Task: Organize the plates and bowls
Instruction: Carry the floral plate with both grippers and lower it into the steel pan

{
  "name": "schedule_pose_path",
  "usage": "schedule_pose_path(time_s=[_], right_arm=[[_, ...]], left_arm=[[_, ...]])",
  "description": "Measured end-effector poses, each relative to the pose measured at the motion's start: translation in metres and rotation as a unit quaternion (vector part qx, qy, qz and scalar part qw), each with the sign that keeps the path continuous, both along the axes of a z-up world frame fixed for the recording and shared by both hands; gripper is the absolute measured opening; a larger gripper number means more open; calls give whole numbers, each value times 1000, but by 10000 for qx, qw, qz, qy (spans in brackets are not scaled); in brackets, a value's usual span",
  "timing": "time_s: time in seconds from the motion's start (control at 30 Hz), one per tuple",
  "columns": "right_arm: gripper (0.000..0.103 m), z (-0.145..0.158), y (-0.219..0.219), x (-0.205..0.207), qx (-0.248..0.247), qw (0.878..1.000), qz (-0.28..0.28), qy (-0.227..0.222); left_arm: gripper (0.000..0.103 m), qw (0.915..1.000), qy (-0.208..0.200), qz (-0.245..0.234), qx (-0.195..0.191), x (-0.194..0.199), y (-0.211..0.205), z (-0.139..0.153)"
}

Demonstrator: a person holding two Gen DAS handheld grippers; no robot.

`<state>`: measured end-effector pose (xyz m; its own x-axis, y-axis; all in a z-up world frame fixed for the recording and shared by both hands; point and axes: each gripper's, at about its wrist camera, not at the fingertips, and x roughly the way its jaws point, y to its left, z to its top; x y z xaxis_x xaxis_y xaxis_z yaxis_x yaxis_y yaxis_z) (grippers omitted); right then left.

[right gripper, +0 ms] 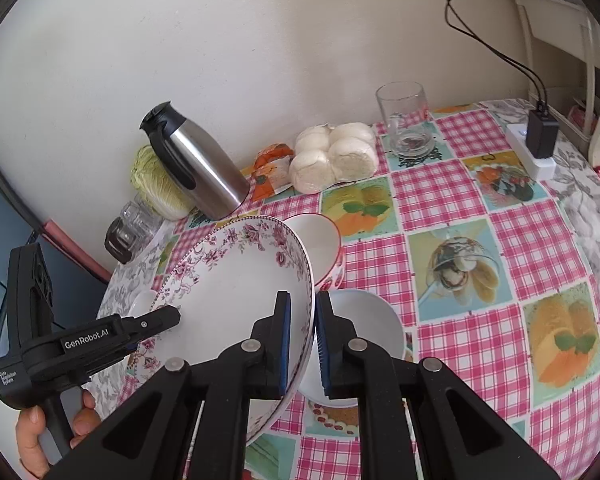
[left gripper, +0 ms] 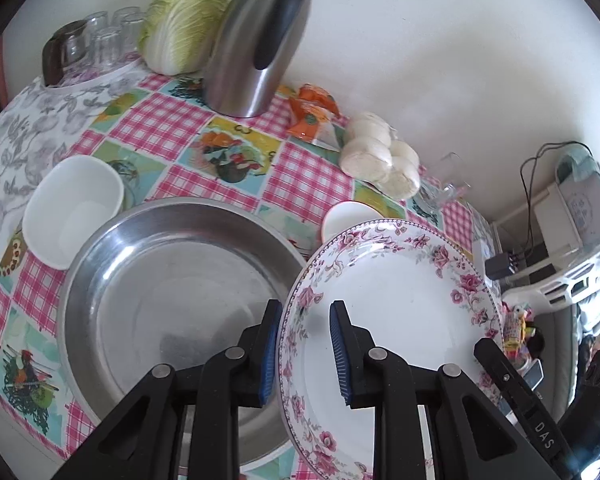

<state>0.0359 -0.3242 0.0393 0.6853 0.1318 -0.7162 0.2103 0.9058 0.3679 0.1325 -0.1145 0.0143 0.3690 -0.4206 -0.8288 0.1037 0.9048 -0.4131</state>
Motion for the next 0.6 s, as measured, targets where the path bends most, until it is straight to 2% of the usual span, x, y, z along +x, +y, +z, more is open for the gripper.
schedule_pose_path(time_s=[0.23, 0.6], right_arm=[[13, -14, 25, 16, 97, 9996, 234, 147], [13, -23, 73, 38, 329, 9976, 604, 72]], left_arm=[[26, 9994, 29, 306, -163, 7, 37, -3], [26, 9962, 71, 857, -141, 11, 99, -9]])
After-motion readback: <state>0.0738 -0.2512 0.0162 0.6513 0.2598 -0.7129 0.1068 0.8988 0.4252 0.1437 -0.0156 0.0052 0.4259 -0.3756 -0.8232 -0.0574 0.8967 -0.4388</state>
